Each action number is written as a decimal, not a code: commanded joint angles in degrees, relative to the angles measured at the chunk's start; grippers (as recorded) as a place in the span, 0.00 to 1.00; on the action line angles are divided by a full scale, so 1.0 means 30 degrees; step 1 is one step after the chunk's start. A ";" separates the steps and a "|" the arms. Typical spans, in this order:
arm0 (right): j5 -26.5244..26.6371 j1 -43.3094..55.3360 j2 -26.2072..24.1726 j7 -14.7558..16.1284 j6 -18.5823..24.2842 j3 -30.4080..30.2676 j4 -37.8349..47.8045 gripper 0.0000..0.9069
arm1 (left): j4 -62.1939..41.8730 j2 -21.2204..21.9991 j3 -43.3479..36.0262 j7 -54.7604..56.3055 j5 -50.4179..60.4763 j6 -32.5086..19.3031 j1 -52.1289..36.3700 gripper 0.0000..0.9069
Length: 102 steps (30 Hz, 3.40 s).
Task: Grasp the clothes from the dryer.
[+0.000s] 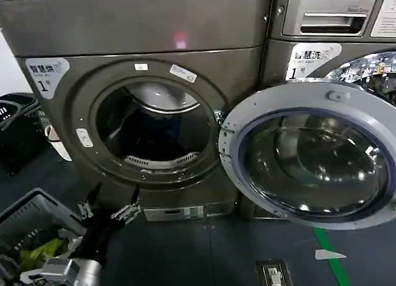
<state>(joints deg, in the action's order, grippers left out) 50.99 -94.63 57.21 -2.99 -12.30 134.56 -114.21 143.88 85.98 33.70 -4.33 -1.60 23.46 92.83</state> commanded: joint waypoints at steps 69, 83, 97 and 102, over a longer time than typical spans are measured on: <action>-0.1157 -0.2514 0.0052 0.0782 0.0051 0.5240 0.0991 1.00 | -1.3642 -0.1246 -0.2245 0.1123 -0.2551 -0.1330 -1.5273 1.00; -0.0833 -0.2589 -0.0124 0.0683 0.0383 0.5486 0.1462 1.00 | -2.4409 -0.2641 -0.5485 0.0471 -0.2620 -0.0833 -2.2628 1.00; -0.0933 -0.2124 -0.0483 0.0612 0.0504 0.5176 0.2111 1.00 | -3.5964 -0.5231 -1.6925 -1.2719 -0.0478 -0.1383 -3.2267 1.00; -0.0982 -0.2130 -0.0498 0.0623 0.0610 0.5270 0.2406 1.00 | -3.9736 -0.3494 -1.9966 -1.5305 0.6849 -0.4799 -3.4436 1.00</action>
<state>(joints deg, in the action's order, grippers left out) 48.07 -101.07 55.73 -1.13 -10.52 150.34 -107.51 43.39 72.76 -11.30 -35.09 -2.71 17.79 1.92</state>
